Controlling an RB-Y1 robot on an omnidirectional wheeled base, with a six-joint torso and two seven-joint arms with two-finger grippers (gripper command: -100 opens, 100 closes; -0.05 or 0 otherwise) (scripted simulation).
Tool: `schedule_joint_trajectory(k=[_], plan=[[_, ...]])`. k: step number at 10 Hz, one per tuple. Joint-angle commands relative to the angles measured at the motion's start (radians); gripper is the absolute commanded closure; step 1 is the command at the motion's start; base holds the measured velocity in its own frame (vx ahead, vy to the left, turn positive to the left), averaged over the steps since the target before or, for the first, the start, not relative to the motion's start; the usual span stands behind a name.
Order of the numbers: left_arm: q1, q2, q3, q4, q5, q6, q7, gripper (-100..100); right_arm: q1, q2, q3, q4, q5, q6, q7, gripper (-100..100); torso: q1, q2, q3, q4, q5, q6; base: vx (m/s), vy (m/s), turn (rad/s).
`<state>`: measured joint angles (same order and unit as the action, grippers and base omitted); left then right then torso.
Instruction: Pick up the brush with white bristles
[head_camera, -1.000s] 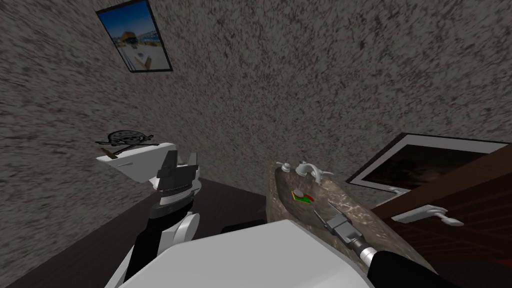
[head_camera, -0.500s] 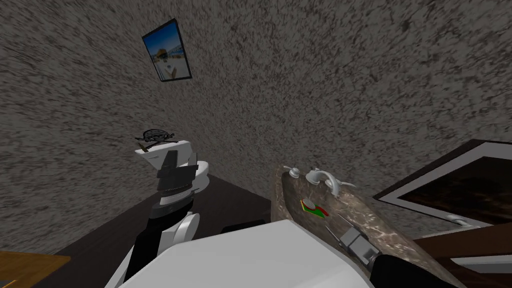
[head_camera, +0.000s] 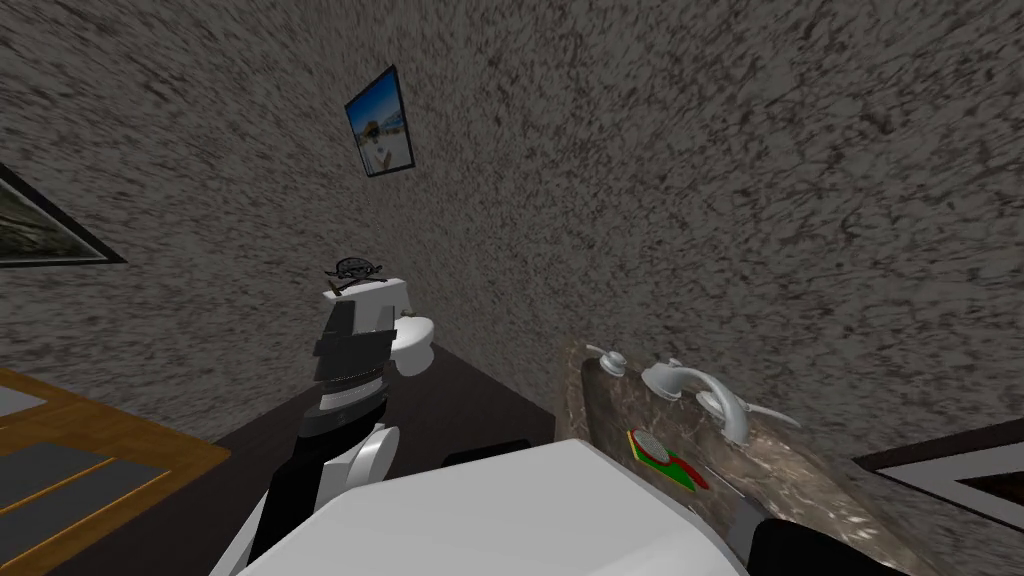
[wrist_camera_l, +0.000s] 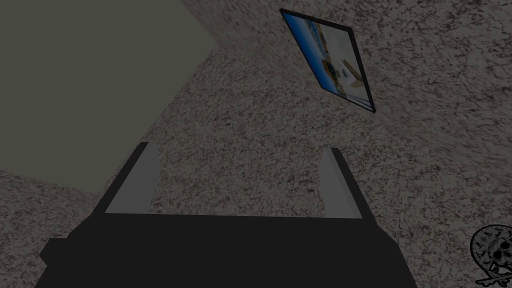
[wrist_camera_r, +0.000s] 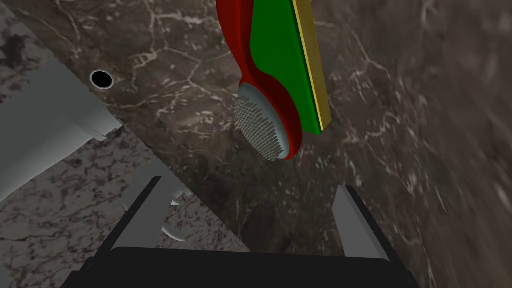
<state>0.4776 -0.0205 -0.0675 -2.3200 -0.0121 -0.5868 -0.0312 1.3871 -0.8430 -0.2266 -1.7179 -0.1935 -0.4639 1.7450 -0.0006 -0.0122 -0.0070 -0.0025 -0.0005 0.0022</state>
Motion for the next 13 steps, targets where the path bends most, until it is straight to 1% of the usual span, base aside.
schedule_joint_trajectory(k=[1,3,4,5,6,8,9,10,11,12,13], plan=[[0.0,0.0,0.0,0.0,0.0,0.0,0.0,0,0.022,-0.023,0.017,0.045,0.003,0.008,0.035,-100,0.0,0.0,0.0,0.0,0.0,0.0,0.077,-0.008,0.233],[0.0,0.0,0.0,0.0,0.0,0.0,0.0,0,0.061,-0.047,0.046,0.096,0.009,0.03,0.086,-100,0.0,-0.001,0.0,0.0,0.0,0.0,0.094,-0.007,0.313],[0.0,0.0,0.0,0.0,0.0,0.0,0.0,0,0.061,-0.047,0.046,0.097,0.009,0.03,0.086,-100,0.0,-0.001,-0.001,0.0,0.0,-0.001,0.077,-0.013,0.107],[0.0,0.0,0.0,0.0,0.0,0.0,0.0,0,0.076,-0.056,0.062,0.12,0.013,0.041,0.106,-100,0.0,0.0,0.0,0.0,0.0,0.0,0.091,-0.015,0.148],[0.0,0.0,0.0,0.0,0.0,0.0,0.0,0,0.076,-0.056,0.062,0.12,0.013,0.041,0.106,-100,0.0,-0.001,0.0,0.0,0.0,0.0,0.067,-0.011,0.079],[0.0,0.0,0.0,0.0,0.0,0.0,0.0,0,0.098,-0.069,0.095,0.157,0.021,0.061,0.137,-100,0.0,0.001,0.001,0.0,0.0,0.0,0.078,-0.011,0.186],[0.0,0.0,0.0,0.0,0.0,0.0,0.0,0,0.107,-0.075,0.129,0.182,0.028,0.077,0.156,-100,0.0,0.0,0.0,0.0,0.0,0.0,0.137,-0.048,0.257],[0.0,0.0,0.0,0.0,0.0,0.0,0.0,0,0.107,-0.075,0.129,0.182,0.028,0.077,0.156,-100,-0.001,-0.003,-0.002,-0.001,0.0,0.0,0.107,-0.053,0.074],[0.0,0.0,0.0,0.0,0.0,0.0,0.0,0,0.104,-0.074,0.159,0.191,0.035,0.09,0.162,-100,-0.002,-0.002,-0.001,0.0,-0.001,0.0,0.097,-0.044,0.074],[0.0,0.0,0.0,0.0,0.0,0.0,0.0,0,0.102,-0.076,0.145,0.191,0.031,0.081,0.158,-100,-0.001,-0.002,-0.001,0.0,0.0,0.0,0.047,-0.023,0.025],[0.0,0.0,0.0,0.0,0.0,0.0,0.0,0,0.101,-0.077,0.148,0.193,0.032,0.082,0.158,0,0.0,0.001,0.001,0.0,0.0,0.001,0.009,-0.005,-0.001]])
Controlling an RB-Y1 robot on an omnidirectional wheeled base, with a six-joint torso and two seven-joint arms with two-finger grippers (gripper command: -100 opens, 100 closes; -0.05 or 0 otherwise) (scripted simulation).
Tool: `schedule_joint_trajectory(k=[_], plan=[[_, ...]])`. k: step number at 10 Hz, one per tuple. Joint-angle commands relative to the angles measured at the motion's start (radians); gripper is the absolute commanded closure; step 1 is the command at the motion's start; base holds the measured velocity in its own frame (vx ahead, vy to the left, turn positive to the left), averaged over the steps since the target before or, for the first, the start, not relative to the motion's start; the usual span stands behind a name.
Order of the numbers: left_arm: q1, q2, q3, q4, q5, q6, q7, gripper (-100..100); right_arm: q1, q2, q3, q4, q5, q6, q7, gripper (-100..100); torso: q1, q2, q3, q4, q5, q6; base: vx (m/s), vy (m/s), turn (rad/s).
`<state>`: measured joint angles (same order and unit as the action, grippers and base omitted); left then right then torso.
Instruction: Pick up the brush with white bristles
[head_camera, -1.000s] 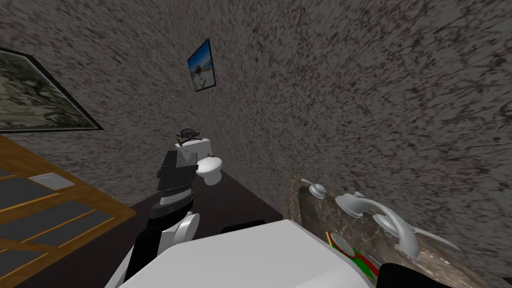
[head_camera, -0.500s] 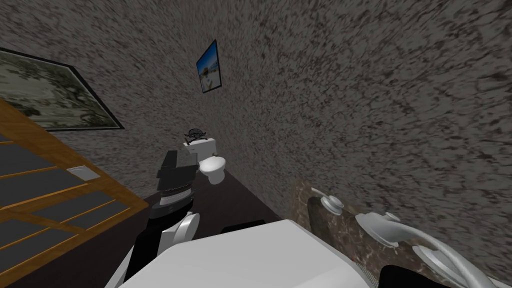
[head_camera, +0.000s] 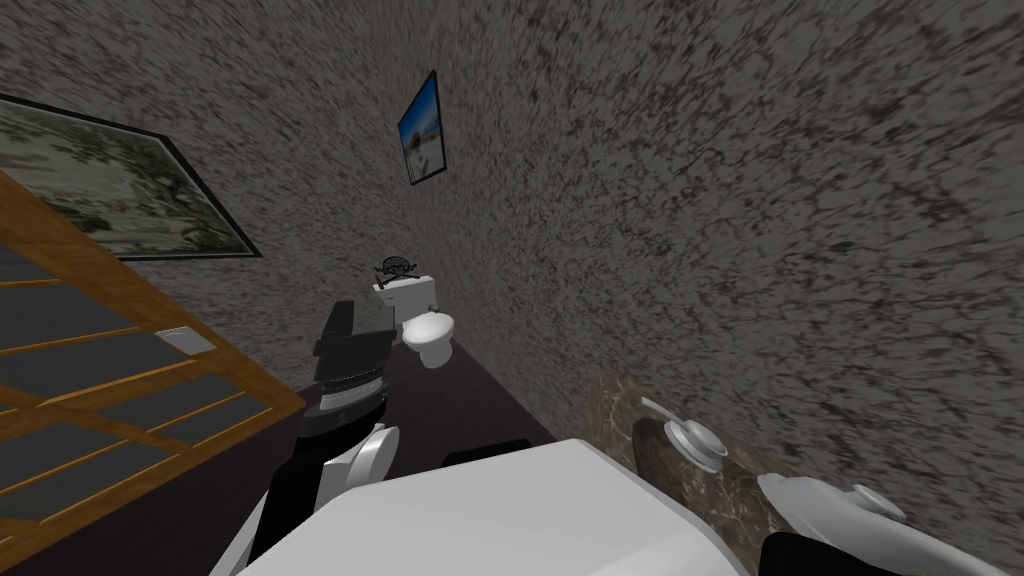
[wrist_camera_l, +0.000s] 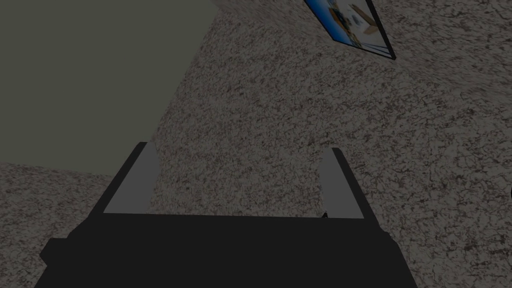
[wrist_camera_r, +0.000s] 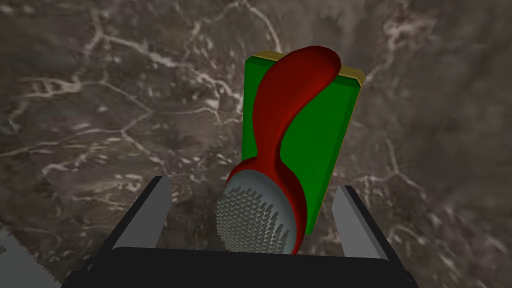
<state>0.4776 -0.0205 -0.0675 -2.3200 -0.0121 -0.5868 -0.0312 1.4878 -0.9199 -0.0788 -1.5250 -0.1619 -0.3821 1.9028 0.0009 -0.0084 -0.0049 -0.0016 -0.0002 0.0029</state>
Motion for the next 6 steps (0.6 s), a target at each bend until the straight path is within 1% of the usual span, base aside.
schedule_joint_trajectory(k=[1,4,5,6], plan=[[0.0,0.0,0.0,0.0,0.0,0.0,0.0,0,-0.03,0.009,0.009,0.017,0.013,0.008,-0.01,-100,0.0,0.0,0.0,0.0,0.0,0.0,-0.015,-0.006,0.036],[0.0,0.0,0.0,0.0,0.0,0.0,0.0,0,-0.09,0.027,0.028,0.05,0.039,0.023,-0.029,-100,0.0,0.004,0.003,0.001,0.0,0.0,-0.036,-0.007,0.053],[0.0,0.0,0.0,0.0,0.0,0.0,0.0,0,-0.073,0.023,0.022,0.04,0.032,0.018,-0.024,-100,-0.001,0.004,0.003,0.002,-0.001,0.0,-0.014,-0.001,0.008],[0.0,0.0,0.0,0.0,0.0,0.0,0.0,0,-0.074,0.023,0.023,0.04,0.033,0.019,-0.026,100,-0.003,0.004,0.003,0.002,-0.002,0.0,0.0,0.0,0.0]])
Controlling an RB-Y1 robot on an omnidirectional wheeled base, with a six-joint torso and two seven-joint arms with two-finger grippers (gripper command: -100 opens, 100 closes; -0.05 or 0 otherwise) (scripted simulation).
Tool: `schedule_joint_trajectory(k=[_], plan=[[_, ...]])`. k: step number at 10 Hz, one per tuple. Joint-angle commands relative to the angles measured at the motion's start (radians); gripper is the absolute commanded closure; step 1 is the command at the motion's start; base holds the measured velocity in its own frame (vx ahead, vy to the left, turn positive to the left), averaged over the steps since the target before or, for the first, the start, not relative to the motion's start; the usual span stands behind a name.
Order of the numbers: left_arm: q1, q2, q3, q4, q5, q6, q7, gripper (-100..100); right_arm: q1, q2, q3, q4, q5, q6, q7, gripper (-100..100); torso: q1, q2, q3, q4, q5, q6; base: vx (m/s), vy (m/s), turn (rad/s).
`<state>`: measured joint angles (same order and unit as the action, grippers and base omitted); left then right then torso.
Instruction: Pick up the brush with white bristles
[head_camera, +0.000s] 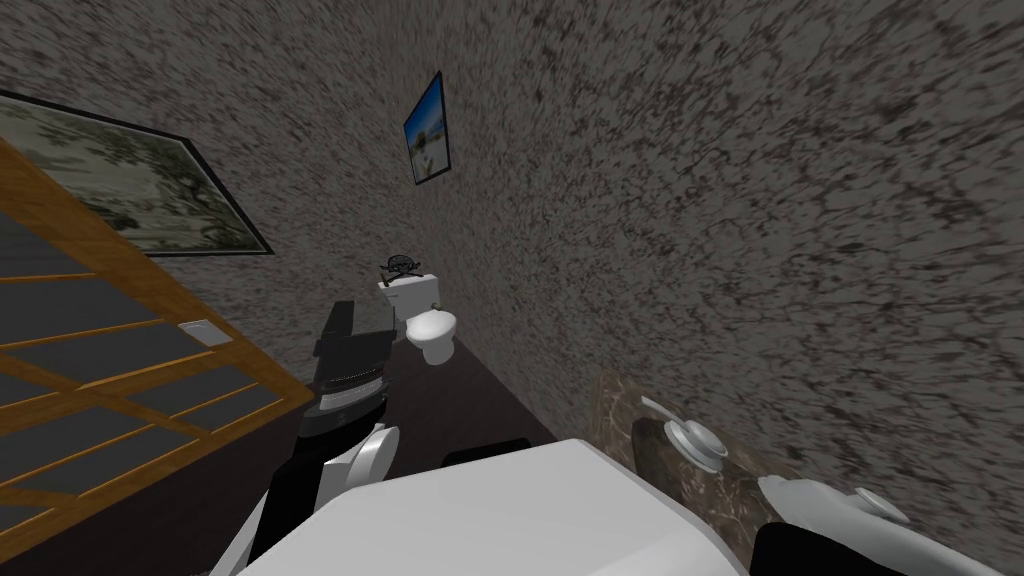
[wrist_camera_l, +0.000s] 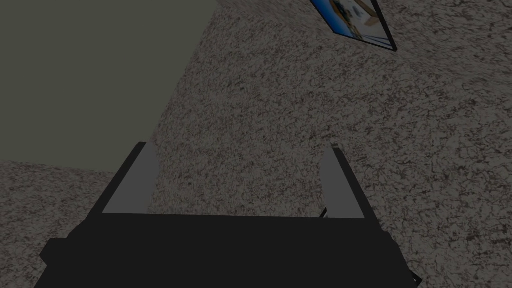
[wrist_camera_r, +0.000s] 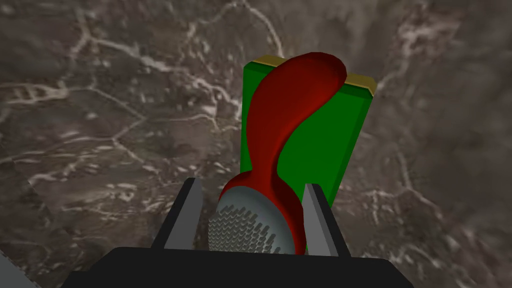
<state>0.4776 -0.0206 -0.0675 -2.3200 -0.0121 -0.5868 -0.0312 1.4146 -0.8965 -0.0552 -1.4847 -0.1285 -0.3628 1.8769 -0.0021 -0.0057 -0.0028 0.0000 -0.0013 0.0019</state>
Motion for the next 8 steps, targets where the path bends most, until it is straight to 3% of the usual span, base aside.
schedule_joint_trajectory(k=[1,4,5,6,8], plan=[[0.0,0.0,0.0,0.0,0.0,0.0,0.0,0,0.0,0.0,0.0,0.0,0.0,0.0,0.0,100,0.0,0.0,0.0,0.0,0.0,0.0,0.0,0.0,0.0],[0.0,0.0,0.0,0.0,0.0,0.0,0.0,0,-0.001,0.0,-0.001,0.0,0.0,0.0,0.0,100,0.0,-0.001,-0.001,0.0,-0.001,0.0,0.0,0.0,0.0],[0.0,0.0,0.0,0.0,0.0,0.0,0.0,0,-0.001,0.0,-0.001,0.0,0.0,0.0,0.0,0,0.0,-0.001,-0.001,0.0,0.0,0.0,0.0,0.0,0.0],[0.0,0.0,0.0,0.0,0.0,0.0,0.0,0,0.033,-0.011,-0.011,-0.018,-0.016,-0.009,0.013,100,0.0,-0.001,-0.001,0.0,0.0,0.0,0.025,0.002,-0.061],[0.0,0.0,0.0,0.0,0.0,0.0,0.0,0,0.073,-0.023,-0.024,-0.04,-0.033,-0.019,0.026,100,0.002,-0.003,-0.002,-0.001,0.0,0.001,0.047,0.009,-0.07]])
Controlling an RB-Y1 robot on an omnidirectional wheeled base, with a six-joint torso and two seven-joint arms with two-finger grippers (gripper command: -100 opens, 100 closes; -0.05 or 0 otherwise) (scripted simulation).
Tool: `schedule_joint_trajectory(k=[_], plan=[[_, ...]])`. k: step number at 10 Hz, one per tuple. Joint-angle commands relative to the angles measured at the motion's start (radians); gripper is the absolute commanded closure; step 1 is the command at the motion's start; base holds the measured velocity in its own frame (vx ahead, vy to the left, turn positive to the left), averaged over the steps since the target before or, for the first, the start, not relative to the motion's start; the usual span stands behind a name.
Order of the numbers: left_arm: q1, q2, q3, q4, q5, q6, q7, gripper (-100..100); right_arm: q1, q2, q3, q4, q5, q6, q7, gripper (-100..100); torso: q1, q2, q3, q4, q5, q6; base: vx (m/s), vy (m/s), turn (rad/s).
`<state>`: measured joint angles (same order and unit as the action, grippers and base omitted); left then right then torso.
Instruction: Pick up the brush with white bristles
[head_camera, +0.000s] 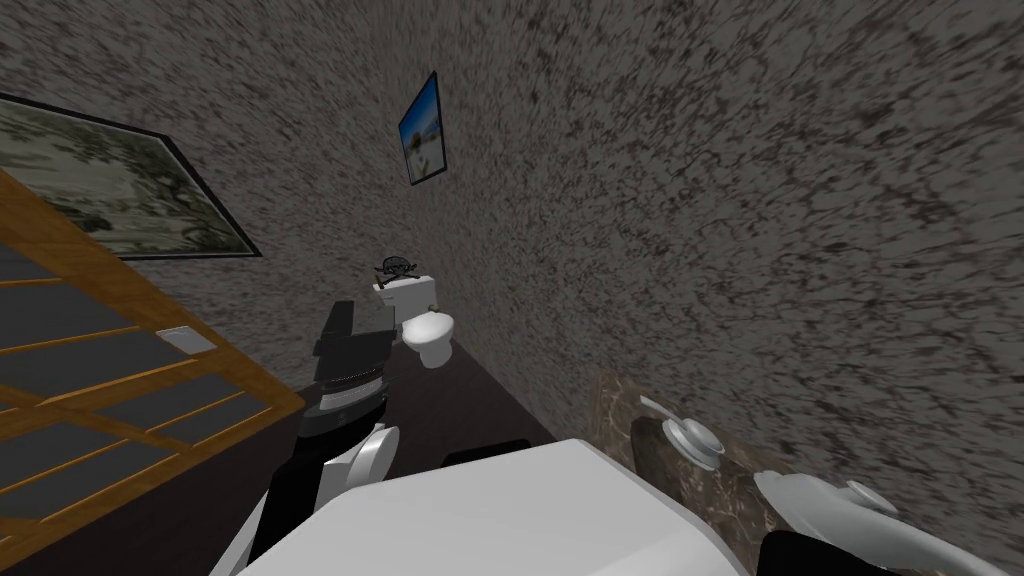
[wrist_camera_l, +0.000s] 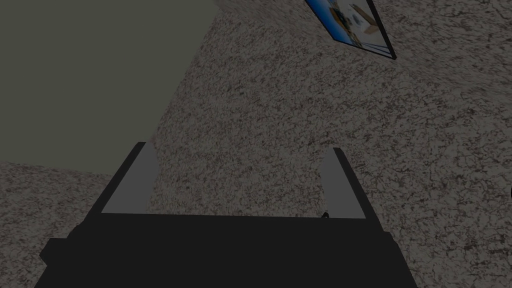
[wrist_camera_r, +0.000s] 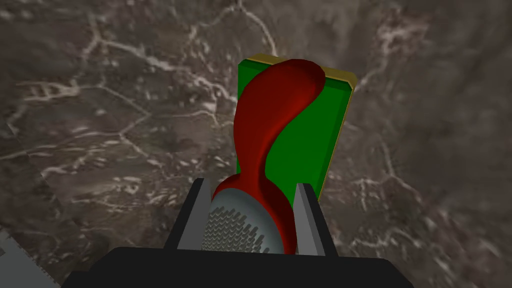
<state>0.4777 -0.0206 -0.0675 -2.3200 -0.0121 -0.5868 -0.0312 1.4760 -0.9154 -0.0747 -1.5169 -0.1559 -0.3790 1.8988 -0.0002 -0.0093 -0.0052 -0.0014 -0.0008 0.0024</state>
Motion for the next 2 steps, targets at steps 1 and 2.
schedule_joint_trajectory(k=[1,2], plan=[[0.0,0.0,0.0,0.0,0.0,0.0,0.0,0,0.0,0.0,0.0,0.0,0.0,0.0,0.0,100,0.0,0.0,0.0,0.0,0.0,0.0,0.02,0.006,-0.011],[0.0,0.0,0.0,0.0,0.0,0.0,0.0,0,0.002,-0.001,-0.001,-0.001,-0.001,-0.001,0.001,0,-0.001,0.001,0.001,0.0,0.0,0.0,0.0,0.0,0.0]])
